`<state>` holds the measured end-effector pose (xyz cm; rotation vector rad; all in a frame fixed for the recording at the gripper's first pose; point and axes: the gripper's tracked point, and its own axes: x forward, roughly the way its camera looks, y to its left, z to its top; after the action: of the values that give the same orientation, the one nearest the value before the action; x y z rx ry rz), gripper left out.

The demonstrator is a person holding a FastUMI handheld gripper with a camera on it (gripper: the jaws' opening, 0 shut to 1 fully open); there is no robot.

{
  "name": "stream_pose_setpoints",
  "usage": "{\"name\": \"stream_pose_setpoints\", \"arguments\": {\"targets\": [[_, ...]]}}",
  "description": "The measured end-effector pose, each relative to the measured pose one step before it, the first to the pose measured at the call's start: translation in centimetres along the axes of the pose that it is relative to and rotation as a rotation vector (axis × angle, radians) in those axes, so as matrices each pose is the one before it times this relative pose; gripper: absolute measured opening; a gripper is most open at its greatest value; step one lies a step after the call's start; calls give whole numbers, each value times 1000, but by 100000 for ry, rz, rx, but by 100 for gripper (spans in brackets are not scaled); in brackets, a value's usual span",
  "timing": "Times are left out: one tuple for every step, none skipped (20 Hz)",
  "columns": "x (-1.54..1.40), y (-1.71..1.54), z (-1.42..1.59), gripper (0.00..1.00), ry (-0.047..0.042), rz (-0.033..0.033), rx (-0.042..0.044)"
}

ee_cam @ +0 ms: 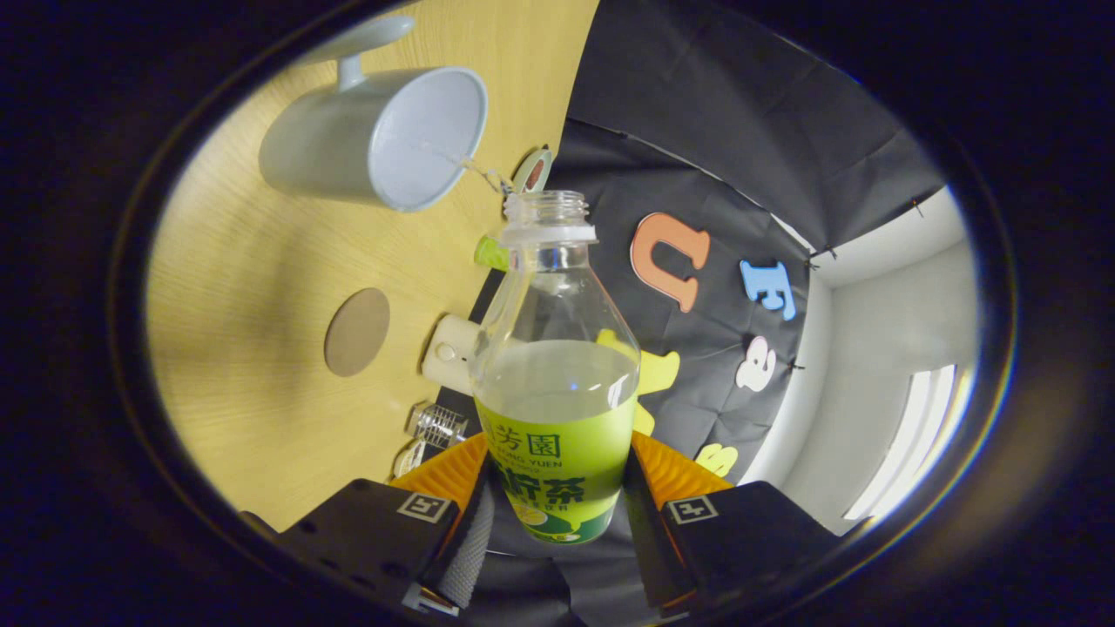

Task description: Take the bottle from table, then pour the juice into the cup, finally place the bottle on the coaster

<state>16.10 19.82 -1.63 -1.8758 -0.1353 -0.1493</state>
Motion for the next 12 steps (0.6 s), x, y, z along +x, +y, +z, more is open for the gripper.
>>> {"name": "stream_pose_setpoints", "arguments": {"targets": [[107, -146, 12, 75, -130, -220, -540], [39, -82, -45, 76, -50, -61, -604], [-32, -71, 19, 76, -182, -83, -549], [122, -23, 82, 75, -87, -91, -609], [-48, -31, 9, 75, -99, 39, -653], [45, -61, 90, 75, -47, -162, -506], [9, -124, 42, 75, -204, -165, -462], [215, -286, 17, 75, -78, -249, -577], [-70, -113, -4, 75, -197, -34, -318], [39, 7, 72, 75, -188, -84, -243], [-40, -117, -12, 75, -156, -121, -446], [52, -214, 107, 75, -171, -187, -355]]}}
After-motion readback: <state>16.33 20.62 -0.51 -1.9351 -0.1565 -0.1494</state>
